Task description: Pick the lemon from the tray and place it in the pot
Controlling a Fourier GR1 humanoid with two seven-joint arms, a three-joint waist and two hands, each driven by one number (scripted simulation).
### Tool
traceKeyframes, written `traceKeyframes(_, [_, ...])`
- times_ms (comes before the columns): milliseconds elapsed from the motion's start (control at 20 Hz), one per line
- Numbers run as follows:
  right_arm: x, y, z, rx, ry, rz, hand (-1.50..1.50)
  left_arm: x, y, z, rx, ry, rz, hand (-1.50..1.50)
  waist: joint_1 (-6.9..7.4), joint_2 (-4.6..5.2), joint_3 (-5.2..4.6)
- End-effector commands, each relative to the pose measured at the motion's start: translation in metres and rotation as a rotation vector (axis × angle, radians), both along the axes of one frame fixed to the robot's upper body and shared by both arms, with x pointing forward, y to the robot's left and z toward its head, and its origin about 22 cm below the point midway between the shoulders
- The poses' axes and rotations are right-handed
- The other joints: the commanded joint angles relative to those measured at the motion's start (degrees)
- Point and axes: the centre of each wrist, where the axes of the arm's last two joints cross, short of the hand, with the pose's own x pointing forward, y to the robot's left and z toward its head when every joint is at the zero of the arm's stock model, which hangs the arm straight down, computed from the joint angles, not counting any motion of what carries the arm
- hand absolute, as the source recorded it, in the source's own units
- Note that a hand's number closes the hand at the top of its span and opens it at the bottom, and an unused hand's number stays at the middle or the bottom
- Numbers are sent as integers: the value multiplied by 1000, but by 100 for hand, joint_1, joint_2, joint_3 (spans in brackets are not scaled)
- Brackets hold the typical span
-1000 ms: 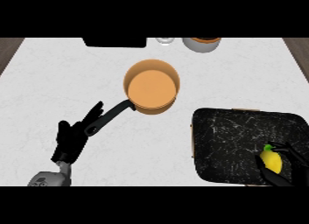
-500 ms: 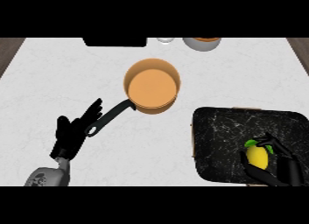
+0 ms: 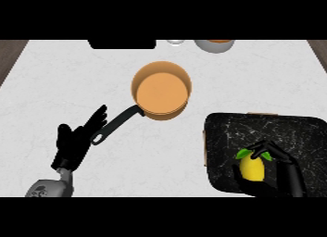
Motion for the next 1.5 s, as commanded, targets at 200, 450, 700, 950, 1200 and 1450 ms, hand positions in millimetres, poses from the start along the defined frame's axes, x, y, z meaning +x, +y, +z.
traceKeyframes(200, [-12,17,60,-201,-60,-27,150,-6,3,-2,2,-9,10,0,3,0,9])
traceKeyframes(450, [-4,50,107,-321,-107,-72,150,2,-8,-3,9,-7,-18,0,1,5,6])
traceKeyframes(700, [19,77,160,-390,-45,-63,150,2,22,0,5,1,-10,0,36,7,6])
traceKeyframes(950, [72,116,206,-467,-34,-68,150,8,11,-2,-2,-5,-4,0,77,20,5])
traceKeyframes(1200, [113,164,232,-571,40,-32,150,-3,-2,1,9,-13,-32,0,207,30,4])
traceKeyframes(1450, [154,174,235,-666,141,6,150,-7,3,-10,3,-1,-25,0,132,29,7])
